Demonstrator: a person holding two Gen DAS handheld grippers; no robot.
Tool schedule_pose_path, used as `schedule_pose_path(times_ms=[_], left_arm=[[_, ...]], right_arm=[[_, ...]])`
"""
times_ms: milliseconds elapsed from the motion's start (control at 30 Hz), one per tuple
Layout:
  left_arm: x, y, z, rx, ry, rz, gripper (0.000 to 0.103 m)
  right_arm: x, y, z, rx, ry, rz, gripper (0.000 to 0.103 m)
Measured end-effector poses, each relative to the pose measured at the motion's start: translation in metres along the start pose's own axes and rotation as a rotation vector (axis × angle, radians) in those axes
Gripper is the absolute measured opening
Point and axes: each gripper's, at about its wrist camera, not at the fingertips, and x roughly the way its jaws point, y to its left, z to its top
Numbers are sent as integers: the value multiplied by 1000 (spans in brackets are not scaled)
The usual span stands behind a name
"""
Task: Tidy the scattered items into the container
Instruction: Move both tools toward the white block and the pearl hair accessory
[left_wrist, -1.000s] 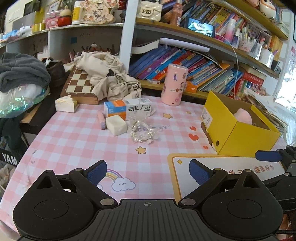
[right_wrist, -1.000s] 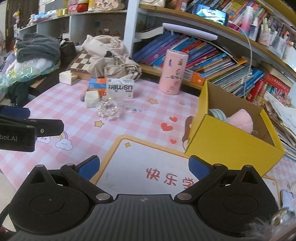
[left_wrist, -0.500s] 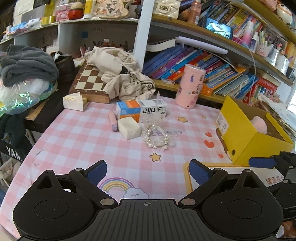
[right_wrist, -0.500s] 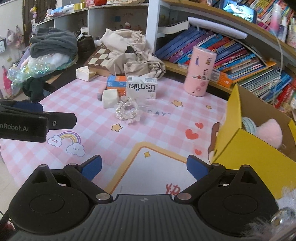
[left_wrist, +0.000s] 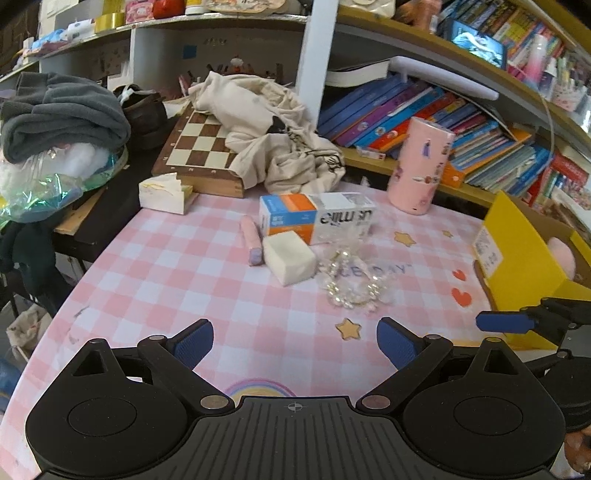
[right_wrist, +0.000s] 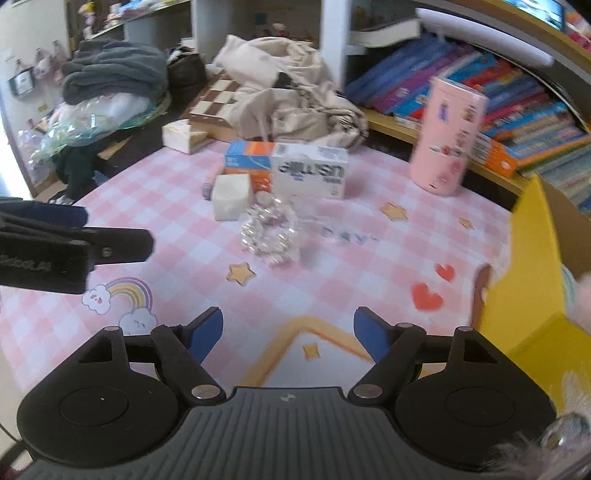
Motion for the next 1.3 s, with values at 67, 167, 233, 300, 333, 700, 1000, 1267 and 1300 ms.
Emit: schedule_pose_path(times_ms=[67,167,233,300,333,700,1000,1267,1300], left_arm=[[8,2,5,-1,-1,14,97],[18,4,13,-4,-1,32,96],[24,5,17,-5,3,38,96],[31,5,20,-5,8,45,97],[34,4,22,-4,12,47,97],[69,3,31,-17,47,59,94],[102,-10,41,-14,72,33,68],[125,-20,44,-43,94,59,68],[128,-22,44,-44,96,64,68]], right_arm=[[10,1,8,-27,-12,11,78],[28,0,21,-49,-17,27,78],[41,-1,29,-62,-9,37,78],[53,-2,35,-76,-3,43,78],[59,-2,37,-81,3,48,78],[106,-11,50,-78,44,92,69],[108,-30,44,-62,24,101,47],[99,-42,34,-30,22,85,46],[98,-42,33,-28,22,85,46]])
